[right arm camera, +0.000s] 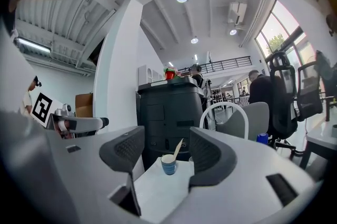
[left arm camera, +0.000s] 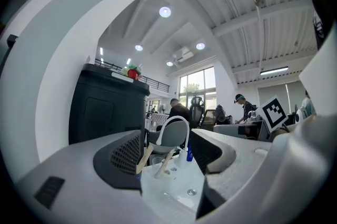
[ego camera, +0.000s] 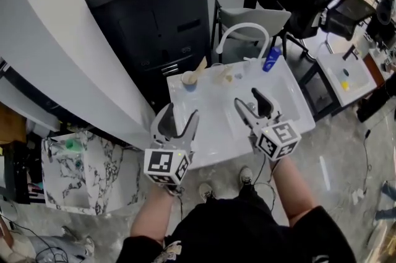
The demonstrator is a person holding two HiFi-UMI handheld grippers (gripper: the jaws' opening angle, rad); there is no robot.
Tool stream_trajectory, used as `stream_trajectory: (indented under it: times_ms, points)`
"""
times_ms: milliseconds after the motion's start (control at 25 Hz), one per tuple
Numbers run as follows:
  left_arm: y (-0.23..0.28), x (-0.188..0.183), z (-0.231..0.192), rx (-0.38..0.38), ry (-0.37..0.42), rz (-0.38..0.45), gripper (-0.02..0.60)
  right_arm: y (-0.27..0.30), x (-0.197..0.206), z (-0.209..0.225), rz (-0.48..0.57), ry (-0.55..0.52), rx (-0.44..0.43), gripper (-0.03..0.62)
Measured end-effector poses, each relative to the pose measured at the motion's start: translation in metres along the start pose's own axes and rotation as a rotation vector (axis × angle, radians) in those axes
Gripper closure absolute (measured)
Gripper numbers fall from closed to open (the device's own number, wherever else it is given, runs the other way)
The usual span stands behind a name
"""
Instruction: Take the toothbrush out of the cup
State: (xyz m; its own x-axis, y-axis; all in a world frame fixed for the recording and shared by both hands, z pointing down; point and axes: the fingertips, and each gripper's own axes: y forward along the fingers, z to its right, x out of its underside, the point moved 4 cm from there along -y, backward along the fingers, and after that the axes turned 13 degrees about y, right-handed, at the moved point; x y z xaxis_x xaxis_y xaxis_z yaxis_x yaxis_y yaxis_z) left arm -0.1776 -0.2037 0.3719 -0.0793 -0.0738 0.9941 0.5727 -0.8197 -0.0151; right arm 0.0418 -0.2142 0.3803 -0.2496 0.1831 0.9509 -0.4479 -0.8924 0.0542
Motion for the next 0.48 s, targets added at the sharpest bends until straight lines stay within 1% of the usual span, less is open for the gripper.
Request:
stream_trajectory:
  times_ms: [320,480]
  points:
    - [0.025,0.021,0.001,-0.034,-0.012,-0.042,0.307,0.030,0.016,0.039,-0.054,0.005,-0.017,0.327]
    - [0.041,0.029,0.000,-0.068,-0.021,-0.059,0.307,0.053,0.024,0.064,-0.086,0.013,-0.037,0.326]
